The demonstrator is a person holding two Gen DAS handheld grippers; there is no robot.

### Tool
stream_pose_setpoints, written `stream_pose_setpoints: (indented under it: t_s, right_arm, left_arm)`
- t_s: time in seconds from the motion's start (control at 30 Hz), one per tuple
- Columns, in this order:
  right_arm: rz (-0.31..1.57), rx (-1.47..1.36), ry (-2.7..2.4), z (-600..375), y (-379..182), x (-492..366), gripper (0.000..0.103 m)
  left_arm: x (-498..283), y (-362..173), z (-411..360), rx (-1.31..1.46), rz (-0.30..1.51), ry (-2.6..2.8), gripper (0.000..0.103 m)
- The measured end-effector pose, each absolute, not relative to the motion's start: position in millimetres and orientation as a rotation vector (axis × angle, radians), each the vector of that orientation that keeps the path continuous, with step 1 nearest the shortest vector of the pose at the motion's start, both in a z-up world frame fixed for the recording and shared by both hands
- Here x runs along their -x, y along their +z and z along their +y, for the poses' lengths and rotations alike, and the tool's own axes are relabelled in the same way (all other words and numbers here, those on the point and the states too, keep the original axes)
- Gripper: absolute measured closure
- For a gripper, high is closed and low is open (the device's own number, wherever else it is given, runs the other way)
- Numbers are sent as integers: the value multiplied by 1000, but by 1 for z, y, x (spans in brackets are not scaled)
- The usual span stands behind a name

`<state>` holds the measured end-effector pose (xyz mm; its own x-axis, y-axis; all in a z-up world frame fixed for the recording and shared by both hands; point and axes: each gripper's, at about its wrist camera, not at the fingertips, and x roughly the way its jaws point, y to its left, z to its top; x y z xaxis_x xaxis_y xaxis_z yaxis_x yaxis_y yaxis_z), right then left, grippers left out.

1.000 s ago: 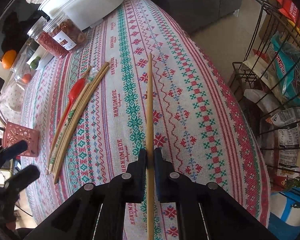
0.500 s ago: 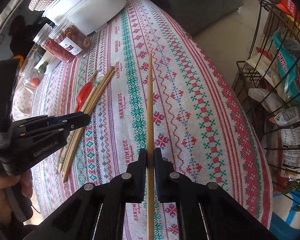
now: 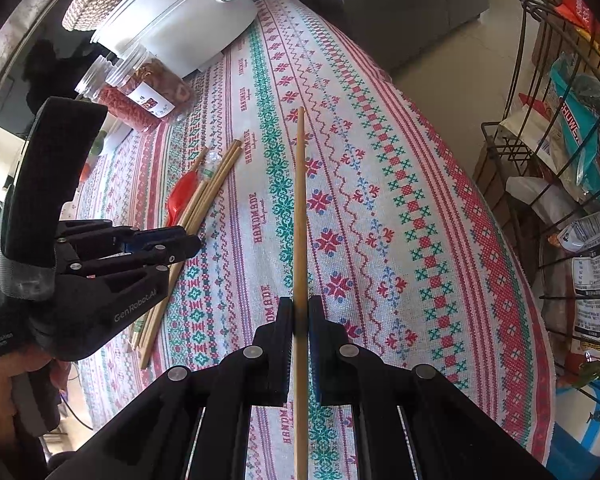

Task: Organize utensils
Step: 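Grasp a wooden chopstick from the pile with the left tool while the right tool holds its chopstick, then carry the wooden chopstick into the pink basket and open the left tool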

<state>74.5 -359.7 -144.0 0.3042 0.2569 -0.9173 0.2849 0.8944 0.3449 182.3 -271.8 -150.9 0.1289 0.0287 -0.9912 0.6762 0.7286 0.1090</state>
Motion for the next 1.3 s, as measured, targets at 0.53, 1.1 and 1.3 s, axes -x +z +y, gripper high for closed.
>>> stream_pose_setpoints:
  t_s: [0.53,1.1,1.3]
  right_arm:
    - [1189,-526,0,-358,-126,-72,95]
    - [857,-512,110,-289,-46,-63,95]
    - [770,-466,153,-255,-22,-65,95]
  left_arm:
    - [-150,-140,-250,-570,1280,-565,95]
    - [-84,10,-57,-164,758,-604,95]
    - [-74,50,-5,-72,549,-519,95]
